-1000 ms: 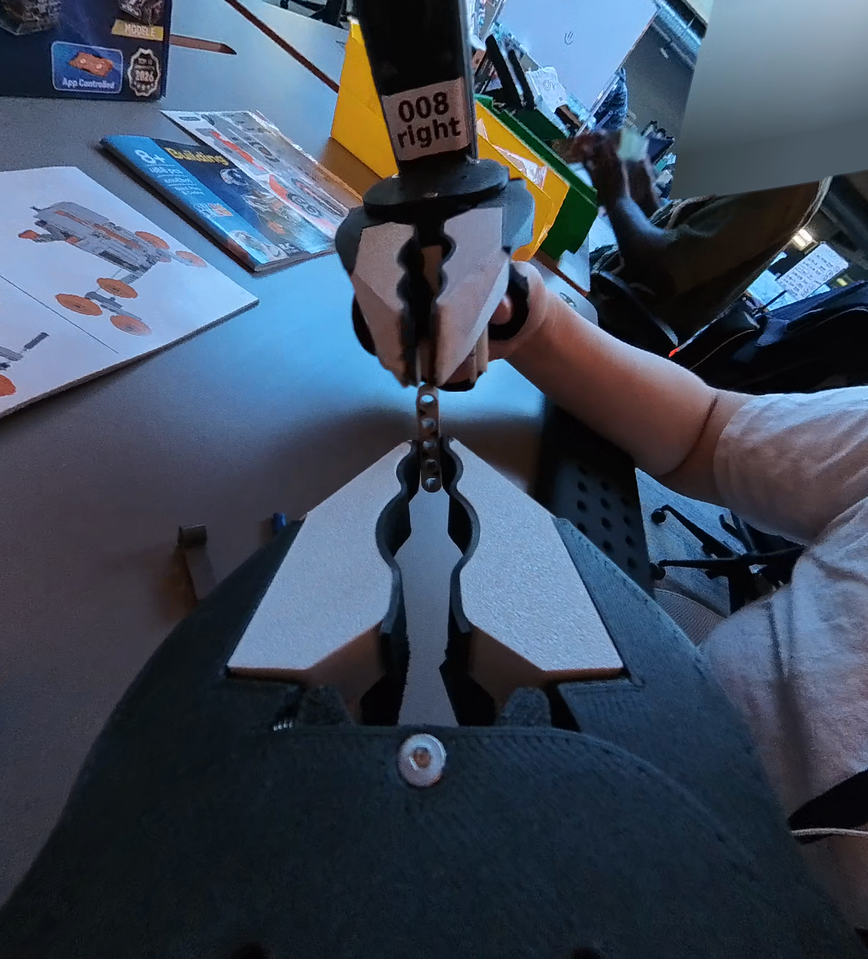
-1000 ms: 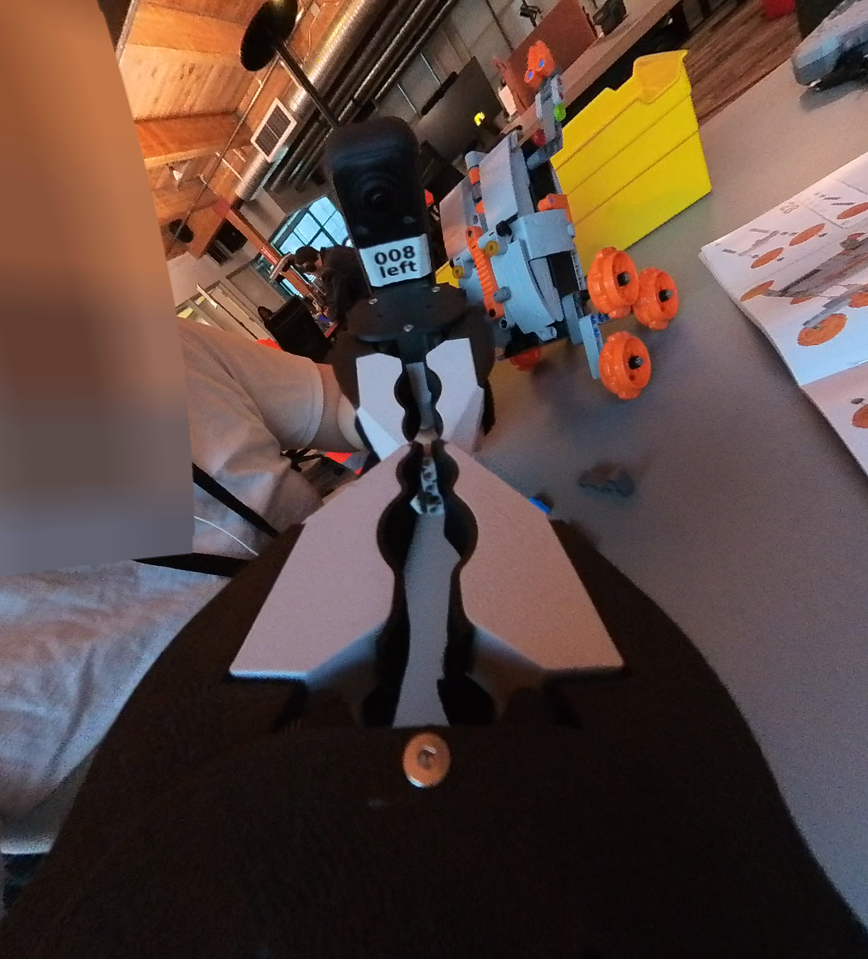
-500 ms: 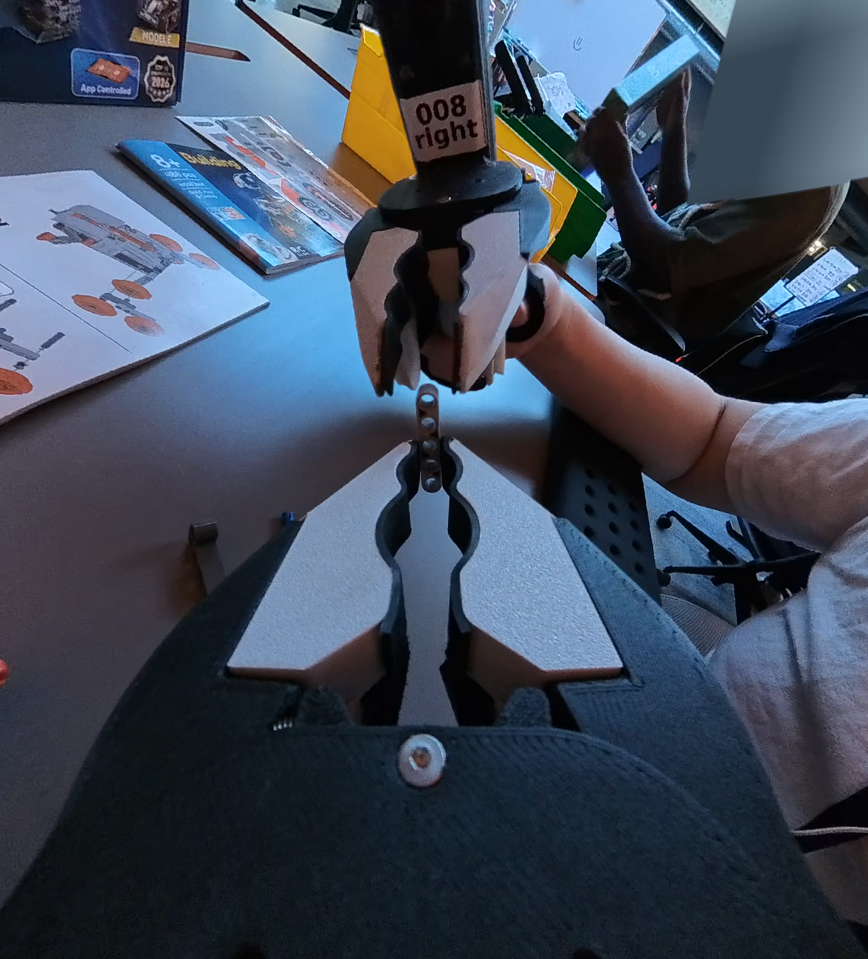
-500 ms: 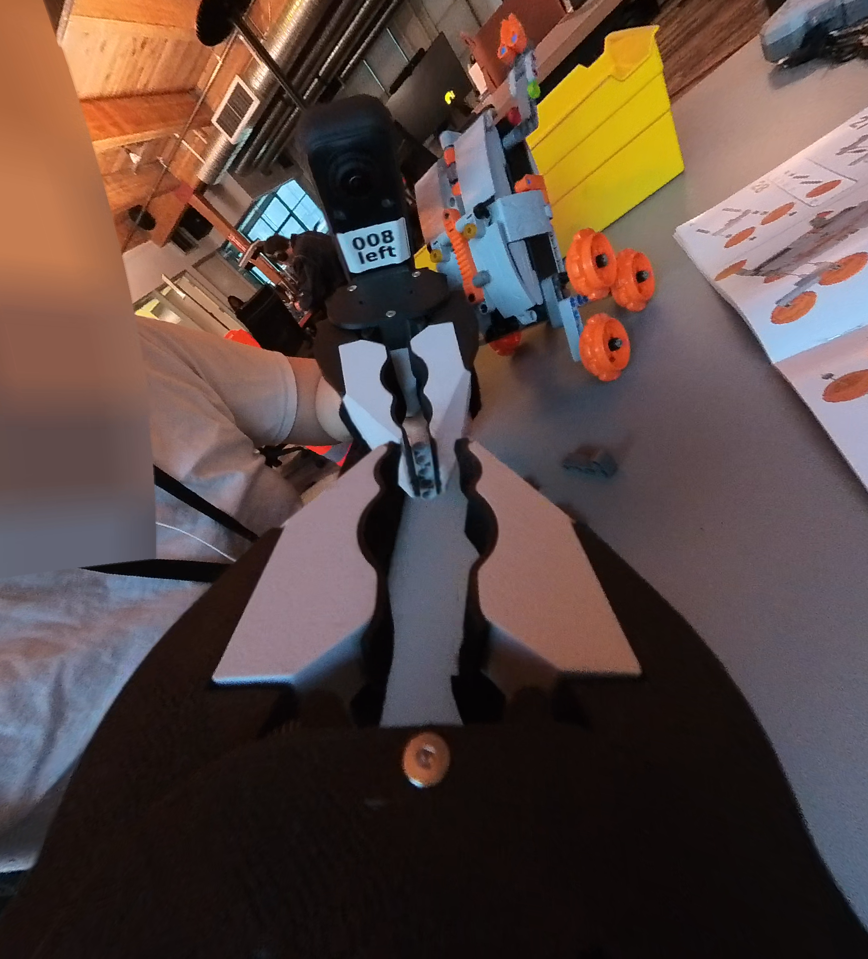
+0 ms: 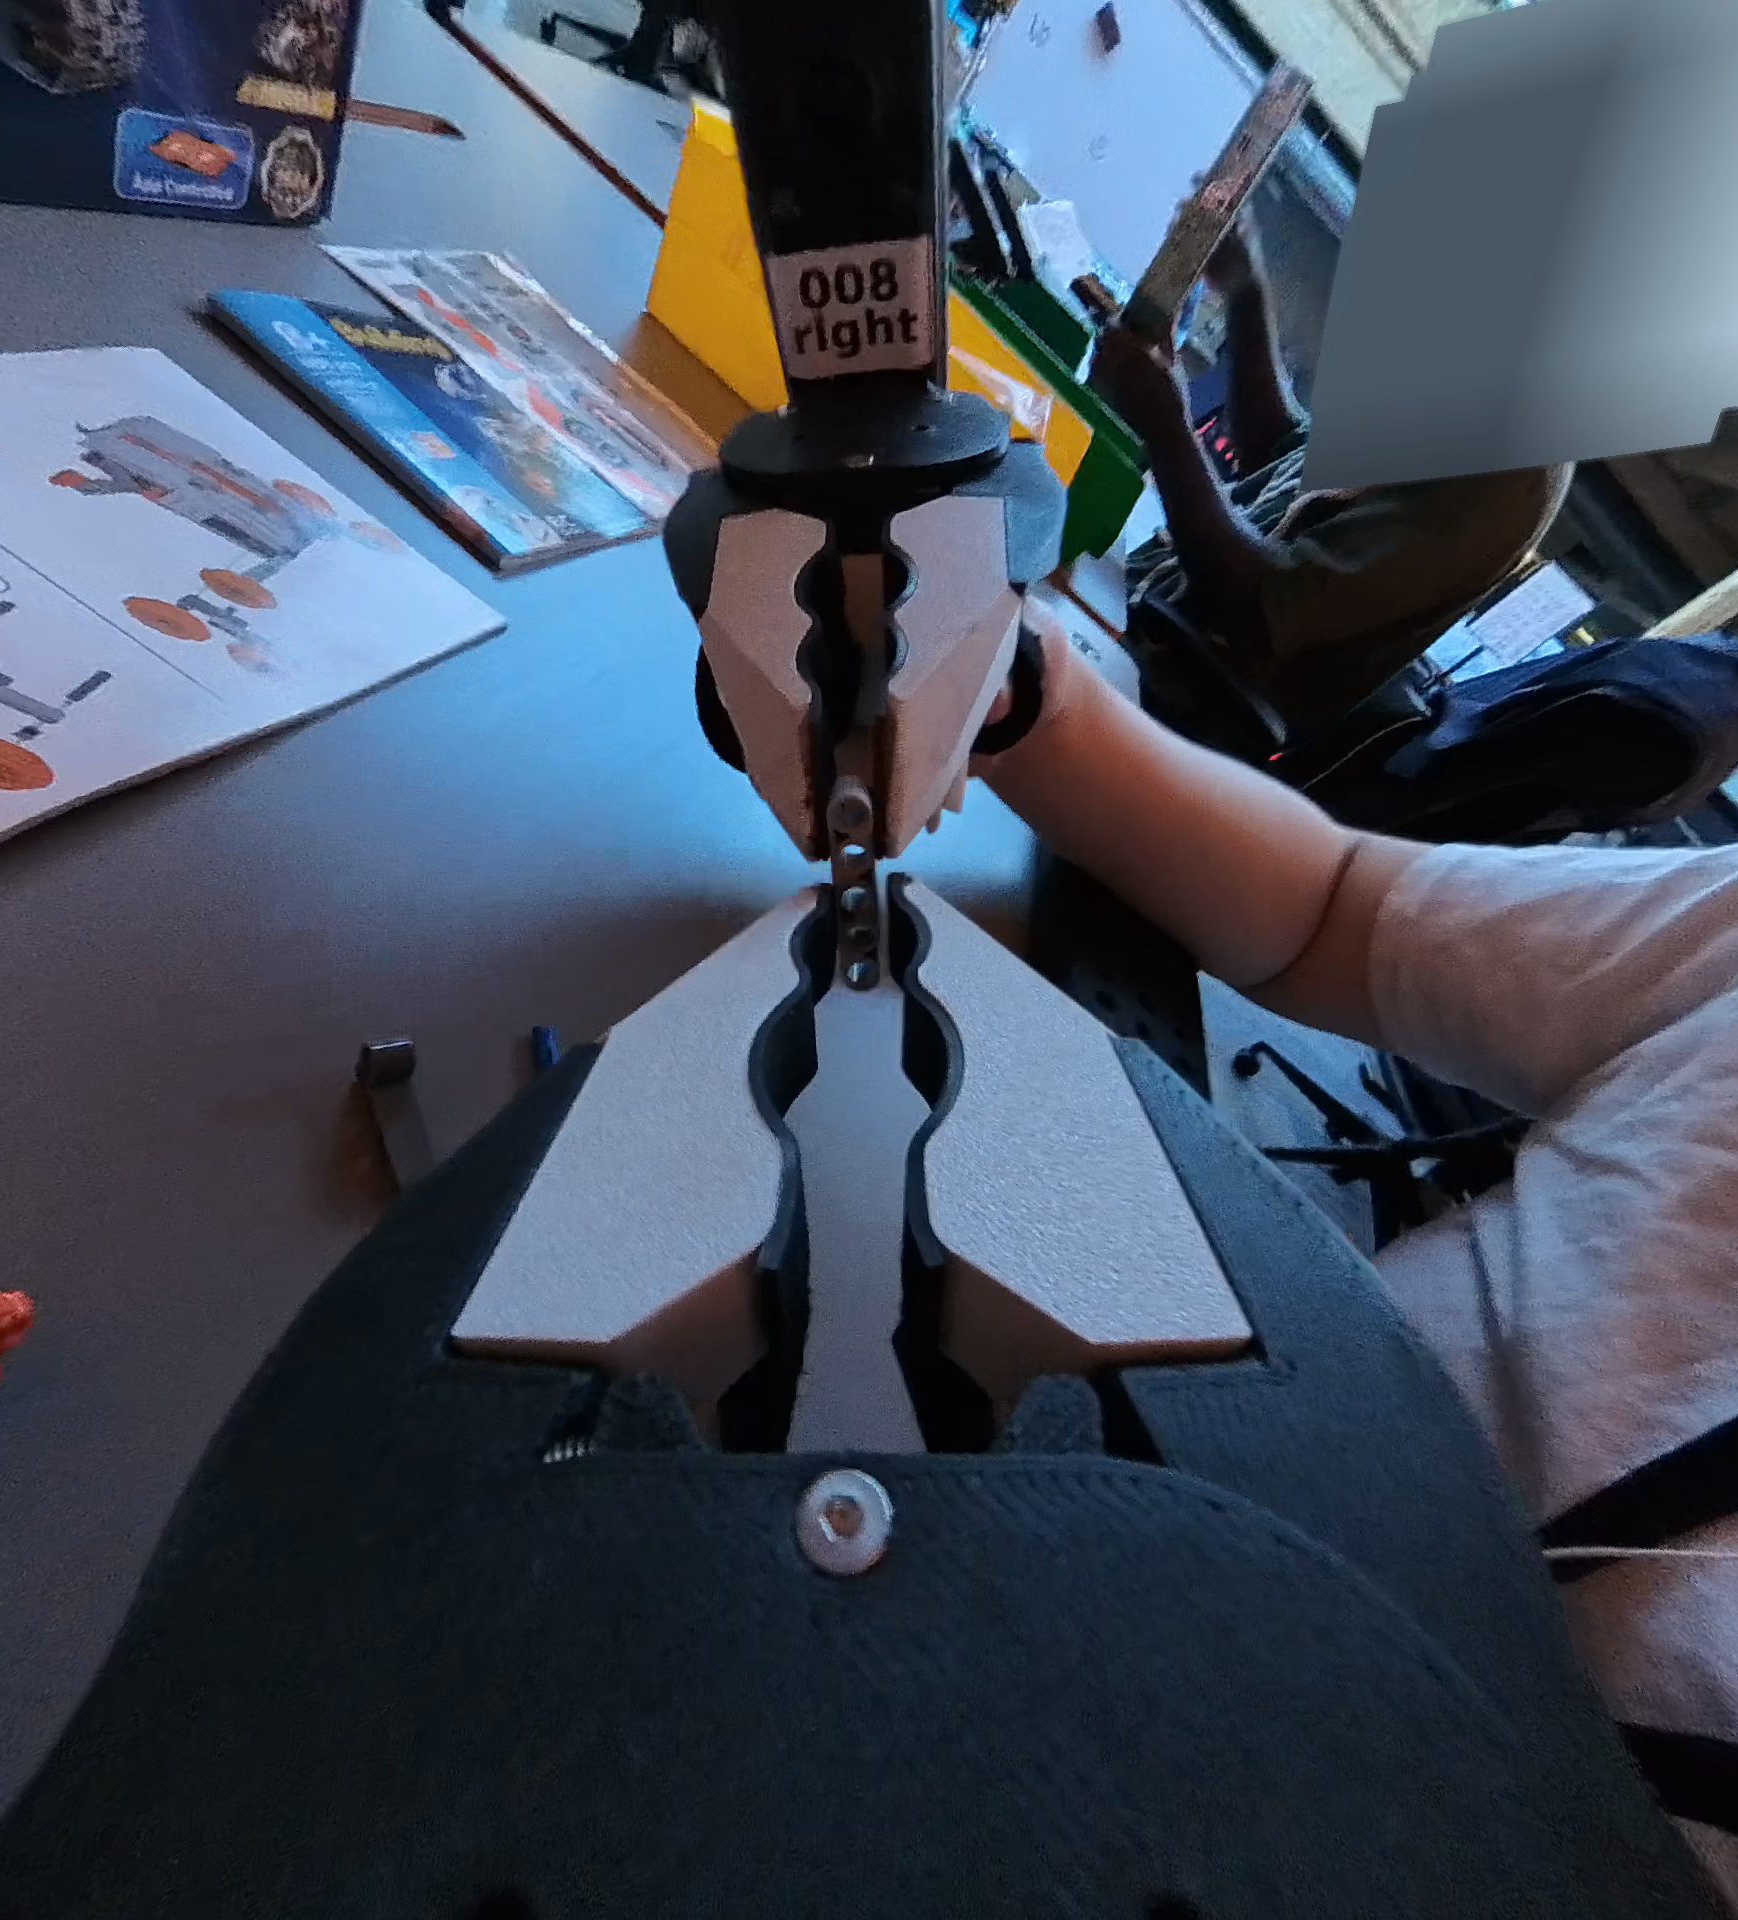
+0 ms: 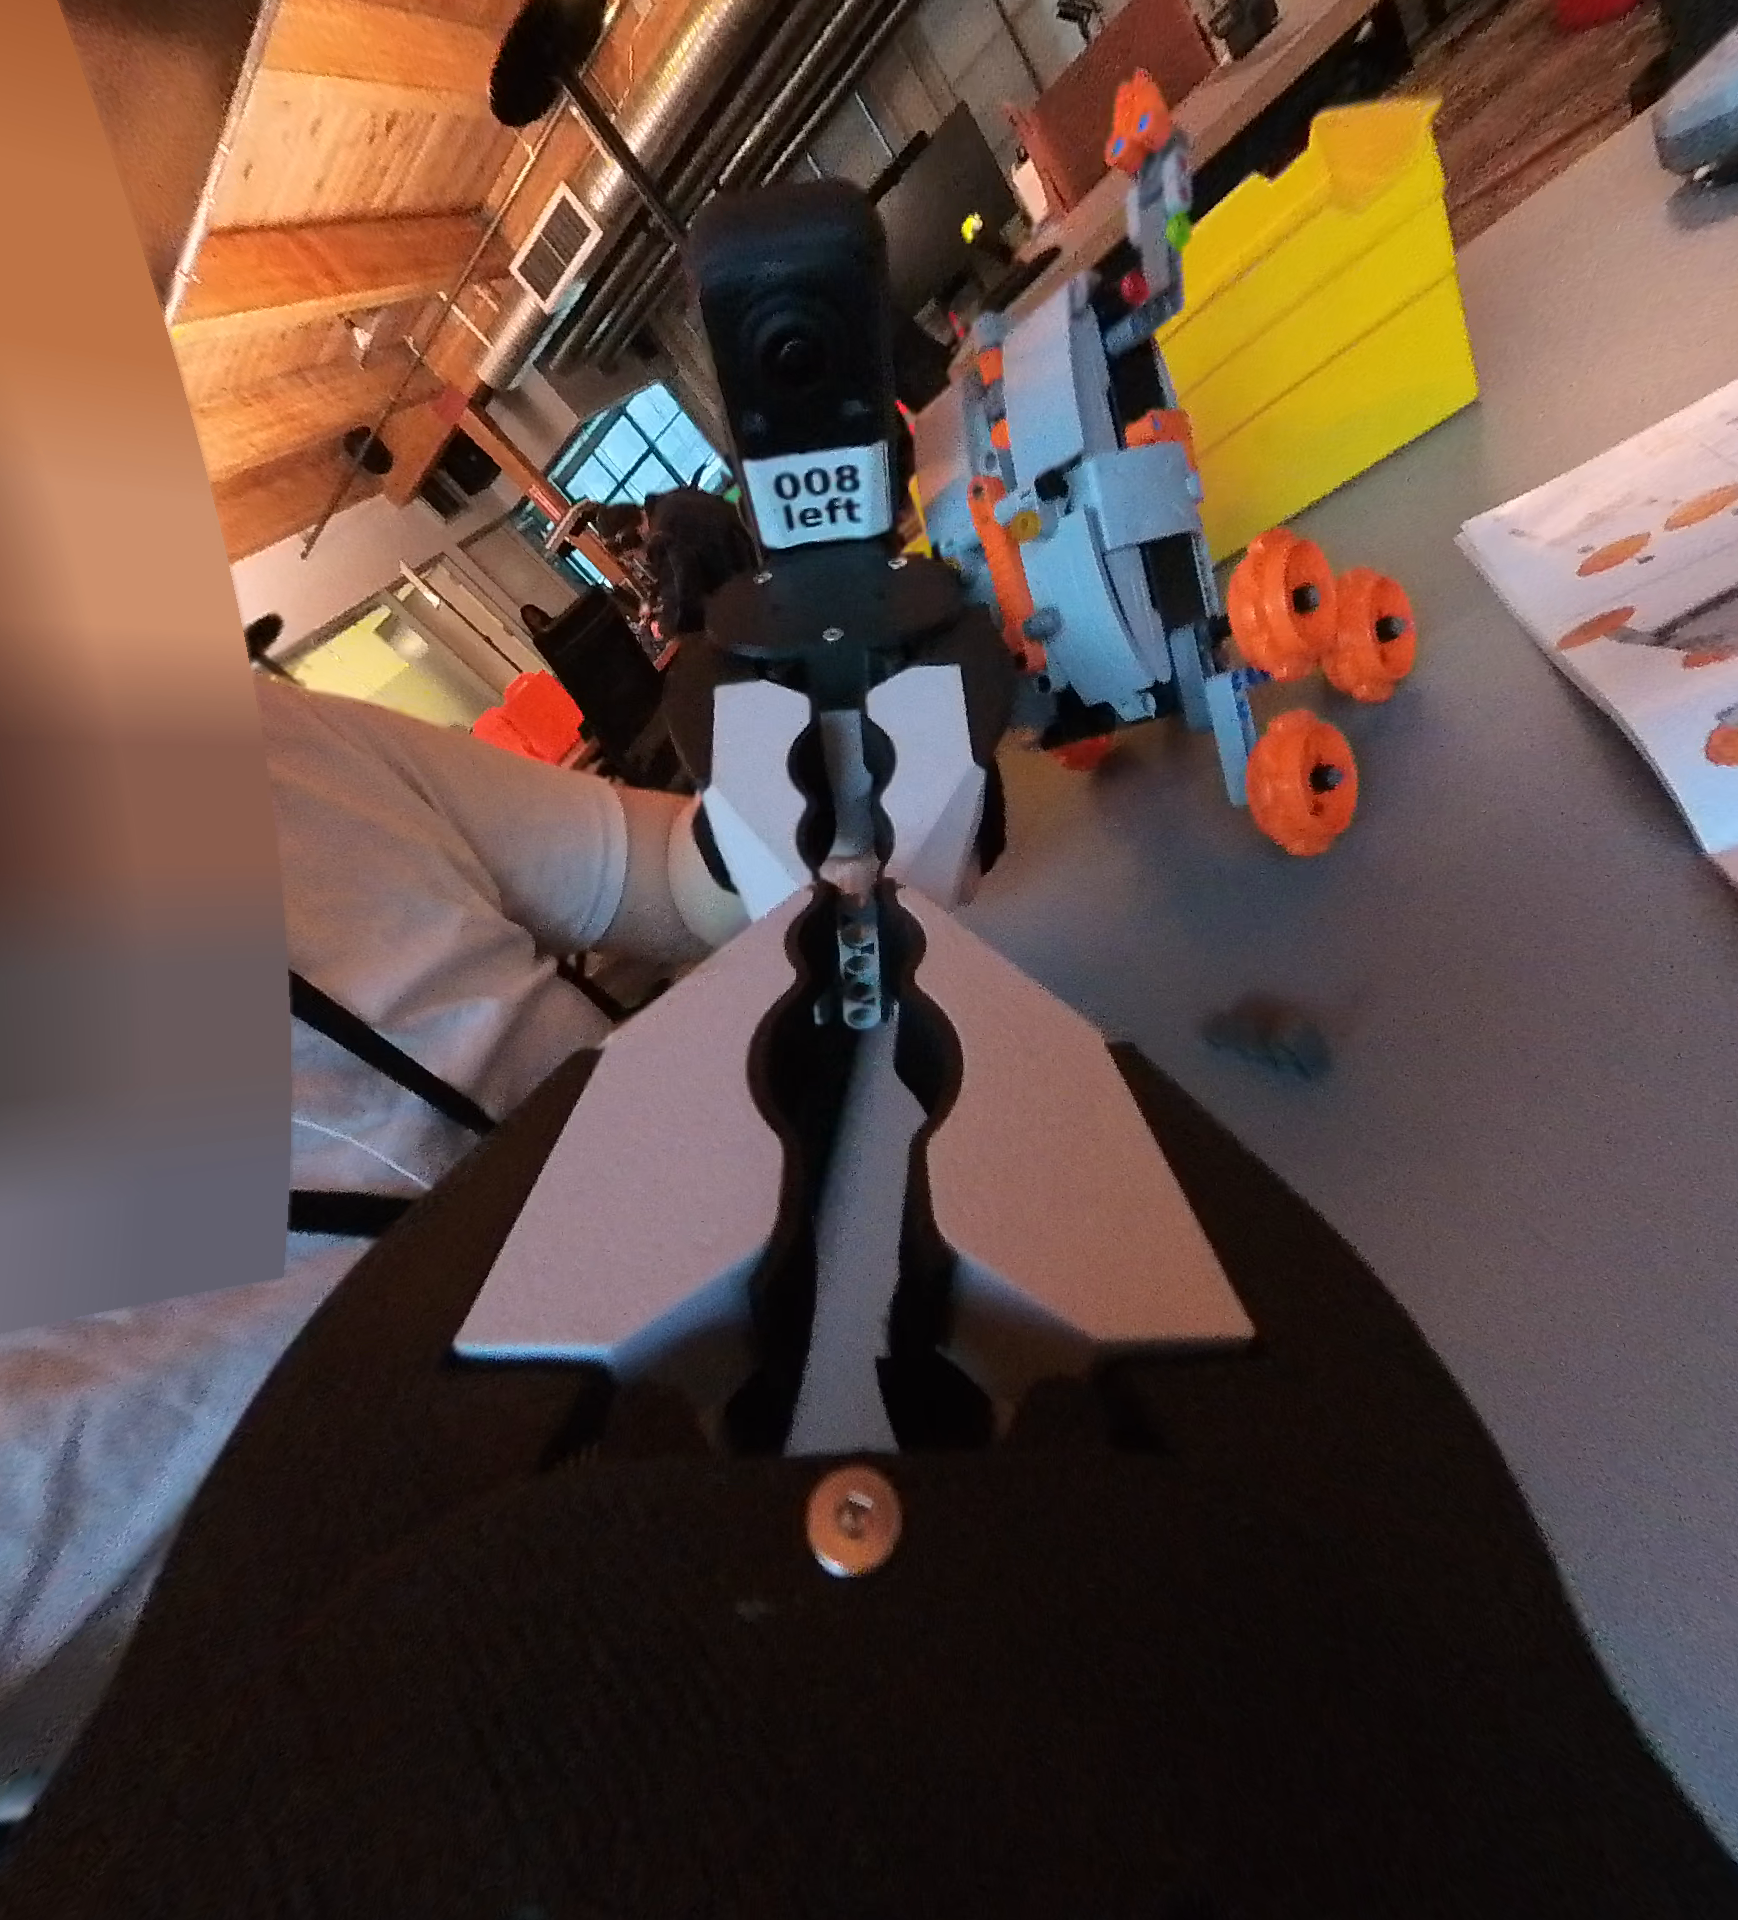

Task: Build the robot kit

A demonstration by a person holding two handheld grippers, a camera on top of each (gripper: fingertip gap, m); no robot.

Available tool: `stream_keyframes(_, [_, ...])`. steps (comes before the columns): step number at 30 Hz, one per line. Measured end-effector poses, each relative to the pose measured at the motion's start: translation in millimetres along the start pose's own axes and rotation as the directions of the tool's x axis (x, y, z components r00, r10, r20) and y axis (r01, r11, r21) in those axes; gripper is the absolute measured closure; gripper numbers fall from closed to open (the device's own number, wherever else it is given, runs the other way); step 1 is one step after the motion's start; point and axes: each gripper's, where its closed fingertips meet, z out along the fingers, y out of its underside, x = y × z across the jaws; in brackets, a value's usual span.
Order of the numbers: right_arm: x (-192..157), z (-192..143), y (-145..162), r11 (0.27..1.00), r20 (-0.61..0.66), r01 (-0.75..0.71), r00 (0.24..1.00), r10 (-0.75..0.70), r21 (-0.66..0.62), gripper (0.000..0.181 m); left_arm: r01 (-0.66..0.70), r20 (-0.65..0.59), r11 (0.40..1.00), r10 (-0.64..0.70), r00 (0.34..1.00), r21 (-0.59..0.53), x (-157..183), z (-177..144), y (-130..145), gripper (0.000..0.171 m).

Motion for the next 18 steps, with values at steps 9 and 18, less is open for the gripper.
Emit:
stream_keyframes(9, [-31.7, 9.0, -15.8, 0.989, 0.071, 0.117, 0.99, -0.124, 0.093, 0.163, -0.116, 0.023, 0.993, 0.116, 0.993, 0.02, 25.3, -20.3, -12.6, 0.166])
stream_keyframes(18, [51.5, 20.2, 59.2, 0.715, -0.21, 0.471, 0.74, -0.639, -0.517, 0.165, -0.003, 0.047, 0.989, -0.004, 0.999, 0.148, 18.5, -67.3, -21.3, 0.166])
